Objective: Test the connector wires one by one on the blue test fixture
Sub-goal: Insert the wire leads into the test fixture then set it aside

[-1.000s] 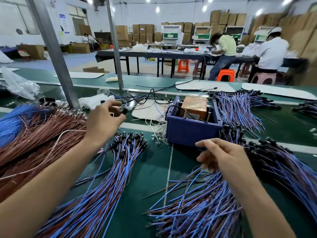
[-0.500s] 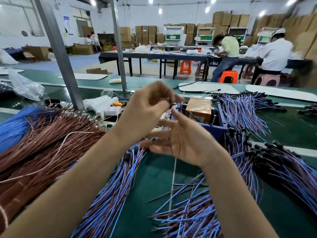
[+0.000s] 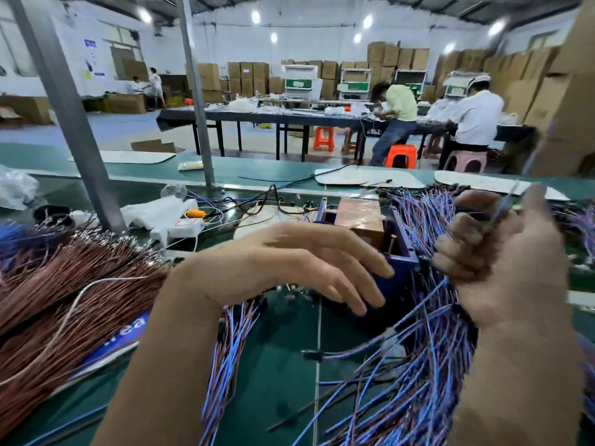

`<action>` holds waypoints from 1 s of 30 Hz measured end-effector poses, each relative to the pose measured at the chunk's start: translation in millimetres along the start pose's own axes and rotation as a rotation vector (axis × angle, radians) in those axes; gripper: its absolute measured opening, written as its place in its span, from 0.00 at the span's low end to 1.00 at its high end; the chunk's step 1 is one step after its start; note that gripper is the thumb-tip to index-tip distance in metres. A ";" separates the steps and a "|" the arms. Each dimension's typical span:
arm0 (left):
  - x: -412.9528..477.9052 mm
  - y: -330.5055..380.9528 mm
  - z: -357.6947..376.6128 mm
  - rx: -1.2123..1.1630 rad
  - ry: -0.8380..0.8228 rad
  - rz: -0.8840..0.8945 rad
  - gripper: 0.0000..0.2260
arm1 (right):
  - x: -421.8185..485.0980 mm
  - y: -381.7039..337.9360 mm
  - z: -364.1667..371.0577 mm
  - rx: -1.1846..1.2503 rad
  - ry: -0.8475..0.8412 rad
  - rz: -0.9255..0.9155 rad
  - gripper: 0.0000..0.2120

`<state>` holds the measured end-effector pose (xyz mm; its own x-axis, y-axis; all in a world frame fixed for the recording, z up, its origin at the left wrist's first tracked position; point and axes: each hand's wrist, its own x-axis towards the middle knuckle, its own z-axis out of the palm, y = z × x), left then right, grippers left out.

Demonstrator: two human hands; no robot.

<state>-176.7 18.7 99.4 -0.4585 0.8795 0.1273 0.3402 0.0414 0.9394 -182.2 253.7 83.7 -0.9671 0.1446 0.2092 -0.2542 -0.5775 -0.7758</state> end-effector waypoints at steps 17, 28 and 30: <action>64.8 -51.6 18.5 -0.087 0.911 -0.038 0.10 | -4.1 30.5 12.7 -1.024 -0.267 0.297 0.18; 59.8 -78.5 1.6 0.105 0.884 -0.477 0.12 | 3.3 21.2 -30.1 -1.037 0.155 0.332 0.10; 59.9 -79.3 1.9 0.113 0.869 -0.499 0.12 | 5.0 23.5 -31.4 -1.085 0.134 0.370 0.09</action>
<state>-229.7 69.0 31.9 -0.9940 0.1007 -0.0424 0.0008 0.3950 0.9187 -193.2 266.0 47.8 -0.9606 0.2324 -0.1522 0.2341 0.3825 -0.8938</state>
